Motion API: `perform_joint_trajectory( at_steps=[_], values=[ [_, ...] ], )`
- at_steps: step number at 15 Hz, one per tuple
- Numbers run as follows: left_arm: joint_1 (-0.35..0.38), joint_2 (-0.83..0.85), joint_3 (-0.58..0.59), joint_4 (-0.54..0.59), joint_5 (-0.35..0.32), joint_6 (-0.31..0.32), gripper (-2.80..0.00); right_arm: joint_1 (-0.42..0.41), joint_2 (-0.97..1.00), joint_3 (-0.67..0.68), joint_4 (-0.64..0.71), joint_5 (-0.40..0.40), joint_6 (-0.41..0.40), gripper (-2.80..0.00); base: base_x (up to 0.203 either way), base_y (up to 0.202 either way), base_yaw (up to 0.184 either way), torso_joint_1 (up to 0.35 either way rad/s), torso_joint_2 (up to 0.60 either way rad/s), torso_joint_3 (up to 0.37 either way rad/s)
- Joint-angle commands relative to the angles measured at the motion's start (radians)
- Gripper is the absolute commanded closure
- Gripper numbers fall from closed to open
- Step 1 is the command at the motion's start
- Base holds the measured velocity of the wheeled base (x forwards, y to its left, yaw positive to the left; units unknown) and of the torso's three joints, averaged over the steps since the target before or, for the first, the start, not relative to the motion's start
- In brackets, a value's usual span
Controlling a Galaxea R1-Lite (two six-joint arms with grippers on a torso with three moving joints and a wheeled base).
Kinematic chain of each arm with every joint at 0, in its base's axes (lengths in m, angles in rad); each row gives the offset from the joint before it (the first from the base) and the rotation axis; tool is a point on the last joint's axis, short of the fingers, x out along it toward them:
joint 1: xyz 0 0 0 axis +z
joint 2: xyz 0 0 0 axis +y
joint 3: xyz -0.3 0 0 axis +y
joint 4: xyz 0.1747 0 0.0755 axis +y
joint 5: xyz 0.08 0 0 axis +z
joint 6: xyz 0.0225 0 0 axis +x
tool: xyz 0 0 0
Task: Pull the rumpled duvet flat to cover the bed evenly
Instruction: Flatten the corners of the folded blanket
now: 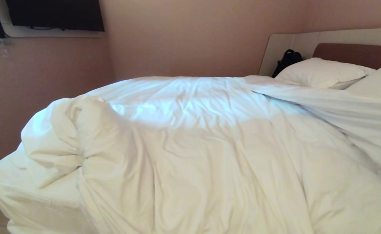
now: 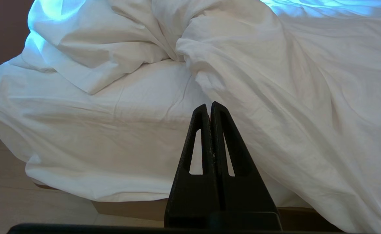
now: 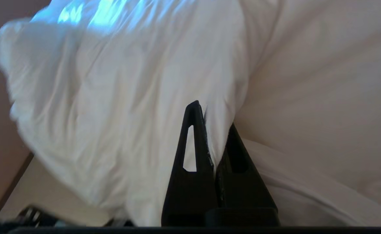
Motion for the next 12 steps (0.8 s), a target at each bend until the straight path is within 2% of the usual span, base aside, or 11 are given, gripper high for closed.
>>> perform_joint_trajectory(
  at_steps=[1,4,8,12],
  values=[
    [0.0,0.0,0.0,0.0,0.0,0.0,0.0,0.119,-0.129,0.099,0.053,-0.024,-0.034,0.0,0.0,0.0,0.0,0.0,0.0,0.0],
    [0.0,0.0,0.0,0.0,0.0,0.0,0.0,0.26,-0.152,0.211,0.053,-0.127,-0.034,0.0,0.0,0.0,0.0,0.0,0.0,0.0],
    [0.0,0.0,0.0,0.0,0.0,0.0,0.0,0.354,-0.142,0.321,-0.002,-0.251,-0.034,0.0,0.0,0.0,0.0,0.0,0.0,0.0],
    [0.0,0.0,0.0,0.0,0.0,0.0,0.0,0.387,-0.132,0.368,-0.016,-0.268,-0.035,0.0,0.0,0.0,0.0,0.0,0.0,0.0]
  ],
)
